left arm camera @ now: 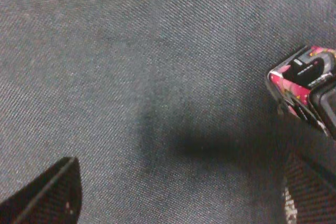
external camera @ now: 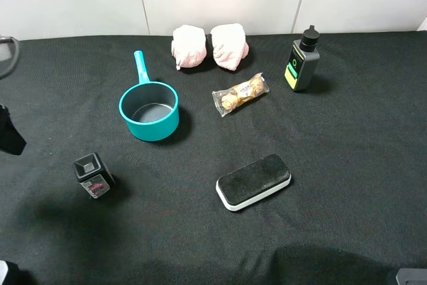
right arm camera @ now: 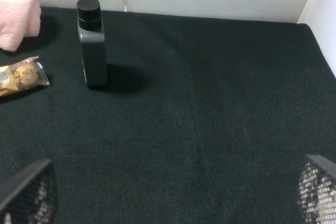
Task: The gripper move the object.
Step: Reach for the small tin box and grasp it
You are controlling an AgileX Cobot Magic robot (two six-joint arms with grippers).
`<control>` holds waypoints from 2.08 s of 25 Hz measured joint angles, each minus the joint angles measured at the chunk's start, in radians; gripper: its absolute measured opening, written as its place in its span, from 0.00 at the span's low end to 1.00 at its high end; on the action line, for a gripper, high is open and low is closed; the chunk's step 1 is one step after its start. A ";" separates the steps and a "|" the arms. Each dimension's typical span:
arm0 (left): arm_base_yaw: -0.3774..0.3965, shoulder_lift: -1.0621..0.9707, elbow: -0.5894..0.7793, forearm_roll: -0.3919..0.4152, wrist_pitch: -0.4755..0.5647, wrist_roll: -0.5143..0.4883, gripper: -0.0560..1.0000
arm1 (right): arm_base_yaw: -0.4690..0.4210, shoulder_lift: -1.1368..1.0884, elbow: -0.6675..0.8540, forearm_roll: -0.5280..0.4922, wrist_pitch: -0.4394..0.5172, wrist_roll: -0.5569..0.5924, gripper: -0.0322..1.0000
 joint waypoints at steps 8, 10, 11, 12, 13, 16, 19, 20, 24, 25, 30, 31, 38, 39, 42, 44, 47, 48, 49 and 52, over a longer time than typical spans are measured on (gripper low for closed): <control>-0.108 0.102 0.000 0.000 -0.057 0.072 0.77 | 0.000 0.000 0.000 0.000 0.000 0.000 0.70; -0.135 0.114 -0.006 0.000 -0.064 0.093 0.77 | 0.000 0.000 0.000 0.000 0.000 0.000 0.70; -0.151 0.118 -0.012 0.000 -0.067 0.103 0.77 | 0.000 0.000 0.000 0.000 0.000 0.000 0.70; -0.168 0.119 -0.017 0.000 -0.071 0.113 0.77 | 0.000 0.000 0.000 0.000 0.000 0.000 0.70; -0.184 0.120 -0.023 0.000 -0.075 0.121 0.77 | 0.000 0.000 0.000 0.000 0.000 0.000 0.70; -0.235 0.121 -0.039 0.000 -0.079 0.143 0.77 | 0.000 0.000 0.000 0.000 0.000 0.000 0.70; -0.284 0.121 -0.044 0.000 -0.084 0.150 0.77 | 0.000 0.000 0.000 0.000 0.000 0.000 0.70; -0.295 0.121 -0.045 0.000 -0.084 0.153 0.77 | 0.000 0.000 0.000 0.000 0.000 0.000 0.70; -0.314 0.121 -0.046 0.000 -0.085 0.175 0.77 | 0.000 0.000 0.000 0.000 0.000 0.000 0.70; -0.314 0.121 -0.046 0.001 -0.085 0.178 0.77 | 0.000 0.000 0.000 0.000 0.000 0.000 0.70; -0.347 0.121 -0.046 0.006 -0.085 0.199 0.77 | 0.000 0.000 0.000 0.000 0.000 0.000 0.70; -0.364 0.121 -0.046 0.006 -0.085 0.201 0.77 | 0.000 0.000 0.000 0.000 0.000 0.000 0.70; -0.441 0.121 -0.046 0.007 -0.063 0.206 0.77 | 0.000 0.000 0.000 0.000 0.000 0.000 0.70; -0.454 0.121 -0.046 0.007 -0.055 0.206 0.77 | 0.000 0.000 0.000 0.000 0.000 0.000 0.70; -0.486 0.121 -0.046 0.007 -0.045 0.206 0.77 | 0.000 0.000 0.000 0.000 0.000 0.000 0.70; -0.497 0.121 -0.046 0.007 -0.042 0.207 0.77 | 0.000 0.000 0.000 0.000 0.000 0.000 0.70; -0.498 0.148 -0.046 0.007 -0.039 0.207 0.77 | 0.000 0.000 0.000 0.000 0.000 0.000 0.70; -0.498 0.168 -0.046 0.007 -0.036 0.207 0.77 | 0.000 0.000 0.000 0.000 0.000 0.000 0.70; -0.498 0.202 -0.046 0.007 -0.034 0.207 0.77 | 0.000 0.000 0.000 0.000 0.000 0.000 0.70; -0.498 0.283 -0.046 0.007 -0.043 0.207 0.77 | 0.000 0.000 0.000 0.000 0.000 0.000 0.70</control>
